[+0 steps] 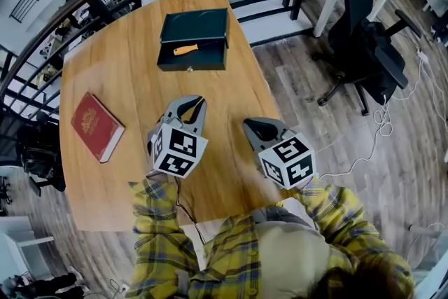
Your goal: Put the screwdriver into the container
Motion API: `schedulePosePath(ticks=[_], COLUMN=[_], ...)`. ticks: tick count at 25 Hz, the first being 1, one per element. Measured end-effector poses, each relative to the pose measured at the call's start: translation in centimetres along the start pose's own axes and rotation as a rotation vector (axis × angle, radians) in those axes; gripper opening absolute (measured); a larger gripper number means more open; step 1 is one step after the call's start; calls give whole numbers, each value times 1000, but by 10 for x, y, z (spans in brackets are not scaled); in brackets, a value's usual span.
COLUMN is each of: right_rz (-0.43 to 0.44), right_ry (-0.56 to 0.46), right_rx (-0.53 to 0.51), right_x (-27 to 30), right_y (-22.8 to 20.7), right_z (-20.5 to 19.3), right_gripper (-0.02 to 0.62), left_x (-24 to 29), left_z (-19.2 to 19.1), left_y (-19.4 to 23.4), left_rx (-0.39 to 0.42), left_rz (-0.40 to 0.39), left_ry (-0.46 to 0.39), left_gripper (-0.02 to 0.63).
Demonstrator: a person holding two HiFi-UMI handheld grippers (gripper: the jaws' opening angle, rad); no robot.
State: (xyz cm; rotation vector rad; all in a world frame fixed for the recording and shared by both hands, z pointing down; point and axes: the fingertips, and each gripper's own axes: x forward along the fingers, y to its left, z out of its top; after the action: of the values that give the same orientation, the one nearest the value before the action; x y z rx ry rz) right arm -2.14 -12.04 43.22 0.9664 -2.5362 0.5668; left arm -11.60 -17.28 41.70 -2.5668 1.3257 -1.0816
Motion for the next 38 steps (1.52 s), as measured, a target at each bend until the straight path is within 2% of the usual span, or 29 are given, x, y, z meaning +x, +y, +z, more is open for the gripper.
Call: schedulePosePath(ticks=[16,26,38], right_rz=[2,2,-17], right_ry=[-37,-50,-82], right_rx=[-8,-24,-23], right_x=[-9,-12,-14], right_y=[10,19,20], right_z=[11,14,25], right_gripper=[66,66,66], left_x=[-53,-74,-91], left_z=[25,9,-5], left_y=[-16,-22,-28], left_rx=[-195,-398,-503], left_rz=[143,225,296], left_ry=[-115,-151,-159], left_gripper=[18,18,18])
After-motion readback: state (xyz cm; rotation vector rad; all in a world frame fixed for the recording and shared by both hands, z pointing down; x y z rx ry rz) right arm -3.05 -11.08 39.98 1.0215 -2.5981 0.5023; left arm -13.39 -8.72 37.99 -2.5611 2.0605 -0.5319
